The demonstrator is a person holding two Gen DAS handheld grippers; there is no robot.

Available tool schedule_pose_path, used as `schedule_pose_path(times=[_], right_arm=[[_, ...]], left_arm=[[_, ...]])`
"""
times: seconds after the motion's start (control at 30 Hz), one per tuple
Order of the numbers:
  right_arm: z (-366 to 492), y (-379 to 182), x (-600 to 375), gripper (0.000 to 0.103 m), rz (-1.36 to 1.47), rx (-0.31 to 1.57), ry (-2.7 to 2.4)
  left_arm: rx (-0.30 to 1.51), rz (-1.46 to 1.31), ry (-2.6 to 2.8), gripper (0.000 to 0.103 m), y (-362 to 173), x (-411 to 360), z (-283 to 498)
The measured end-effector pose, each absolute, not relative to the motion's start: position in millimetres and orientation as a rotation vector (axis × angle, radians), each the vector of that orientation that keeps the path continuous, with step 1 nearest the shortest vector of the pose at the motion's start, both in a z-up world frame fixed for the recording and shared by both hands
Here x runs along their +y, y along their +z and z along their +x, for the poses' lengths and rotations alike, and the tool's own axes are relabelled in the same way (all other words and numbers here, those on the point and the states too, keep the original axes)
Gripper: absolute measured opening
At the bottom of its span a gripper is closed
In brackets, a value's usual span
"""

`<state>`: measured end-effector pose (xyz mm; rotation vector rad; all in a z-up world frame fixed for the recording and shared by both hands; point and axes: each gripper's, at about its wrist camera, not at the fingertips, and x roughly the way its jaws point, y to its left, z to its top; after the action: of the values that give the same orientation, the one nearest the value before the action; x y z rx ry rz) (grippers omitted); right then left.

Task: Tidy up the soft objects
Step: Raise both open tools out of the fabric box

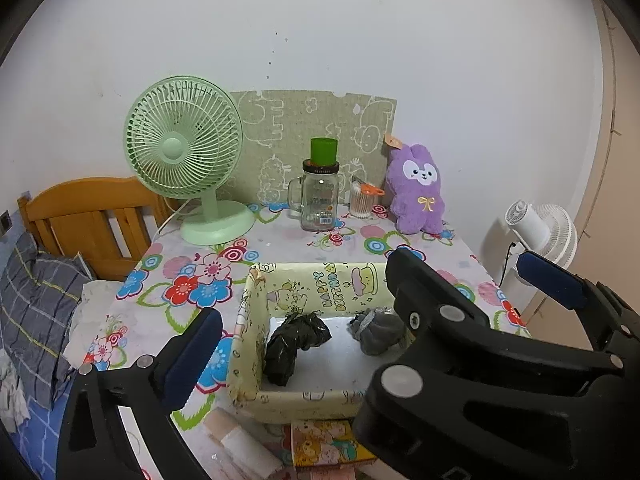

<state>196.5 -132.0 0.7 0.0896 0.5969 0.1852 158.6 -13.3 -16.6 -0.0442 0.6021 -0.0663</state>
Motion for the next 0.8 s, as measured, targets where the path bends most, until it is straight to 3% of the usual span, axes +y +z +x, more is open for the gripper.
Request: schedule_pose_path(times=[0.8], right_arm=[[116.8, 11.4, -137.2, 0.103, 0.045, 0.568, 0.203]], left_arm=[[0.587, -0.046, -0.078, 0.103, -20.0, -18.9, 85.3]])
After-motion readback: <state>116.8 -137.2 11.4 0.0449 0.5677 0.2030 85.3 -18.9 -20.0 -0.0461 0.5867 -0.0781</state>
